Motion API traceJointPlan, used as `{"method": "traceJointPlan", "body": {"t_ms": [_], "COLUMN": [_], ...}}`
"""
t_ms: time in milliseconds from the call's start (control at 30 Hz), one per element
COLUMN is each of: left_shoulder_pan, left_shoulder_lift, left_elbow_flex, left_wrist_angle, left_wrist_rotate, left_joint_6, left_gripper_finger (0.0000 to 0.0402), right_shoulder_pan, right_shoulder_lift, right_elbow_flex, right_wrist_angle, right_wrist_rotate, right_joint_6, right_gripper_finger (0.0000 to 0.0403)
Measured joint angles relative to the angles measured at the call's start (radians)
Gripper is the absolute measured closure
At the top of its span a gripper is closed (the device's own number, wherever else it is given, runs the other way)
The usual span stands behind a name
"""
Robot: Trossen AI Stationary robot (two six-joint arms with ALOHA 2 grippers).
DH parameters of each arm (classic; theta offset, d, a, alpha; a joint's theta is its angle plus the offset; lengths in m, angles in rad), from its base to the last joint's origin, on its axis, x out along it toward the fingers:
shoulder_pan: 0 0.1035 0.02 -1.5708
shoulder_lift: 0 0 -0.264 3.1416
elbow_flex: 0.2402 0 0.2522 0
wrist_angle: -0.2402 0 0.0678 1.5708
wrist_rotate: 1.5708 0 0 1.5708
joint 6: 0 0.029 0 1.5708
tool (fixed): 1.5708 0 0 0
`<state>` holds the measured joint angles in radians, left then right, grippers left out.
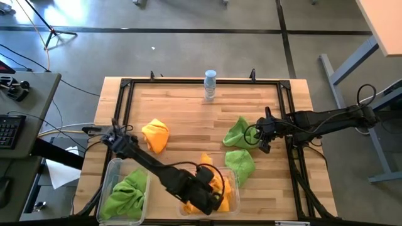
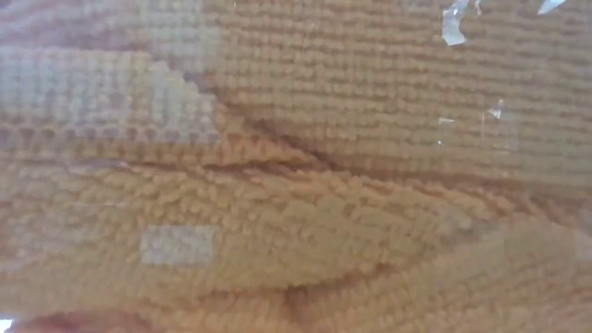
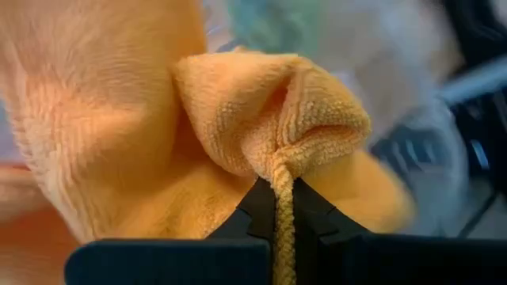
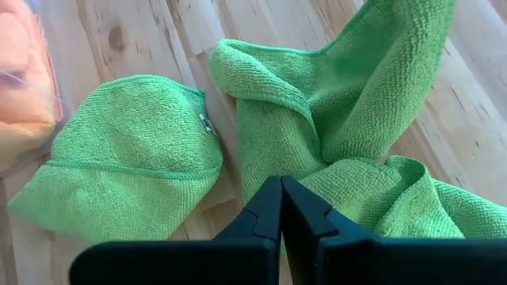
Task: Sort microfiber towel by color & place in baskets
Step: Put the orange microfiber towel into the right transparent bin
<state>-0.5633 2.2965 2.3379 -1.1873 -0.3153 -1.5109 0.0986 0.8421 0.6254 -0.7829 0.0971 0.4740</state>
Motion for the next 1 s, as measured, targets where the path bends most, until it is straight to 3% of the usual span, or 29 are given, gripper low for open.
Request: {"method": "traceJointPlan", "body": {"t_ms": [167, 333, 467, 767, 1000], "left_shoulder_pan": [0.018, 0.042, 0.056, 0.056, 0.056], "left_shoulder_lift": [0.063, 0.146, 0.196, 0.22, 0.223], "left_elbow_flex": [0.0, 0.0, 0.005, 0.003, 0.019], "left_wrist_angle": [0.0, 0.008, 0.034, 0.047, 0.082], "left_wrist_rotate": [0.057, 0.148, 0.172, 0.123, 0.099], "left_joint_6": [-0.234, -0.323, -0.345, -0.338, -0.31], "left_gripper_finger": [0.0401, 0.0402, 0.0401, 0.0397, 0.0335], "right_shoulder_pan": [0.0, 0.0, 0.0, 0.0, 0.0], "right_shoulder_lift": [0.0, 0.0, 0.0, 0.0, 0.0], "right_elbow_flex": [0.0, 0.0, 0.0, 0.0, 0.0], "right_wrist_angle": [-0.002, -0.003, -0.005, -0.008, -0.012], "right_wrist_rotate": [0.0, 0.007, 0.008, 0.008, 0.008], "right_joint_6": [0.0, 0.0, -0.001, -0.009, -0.011], "right_gripper_finger": [0.0402, 0.0402, 0.0402, 0.0402, 0.0402]}}
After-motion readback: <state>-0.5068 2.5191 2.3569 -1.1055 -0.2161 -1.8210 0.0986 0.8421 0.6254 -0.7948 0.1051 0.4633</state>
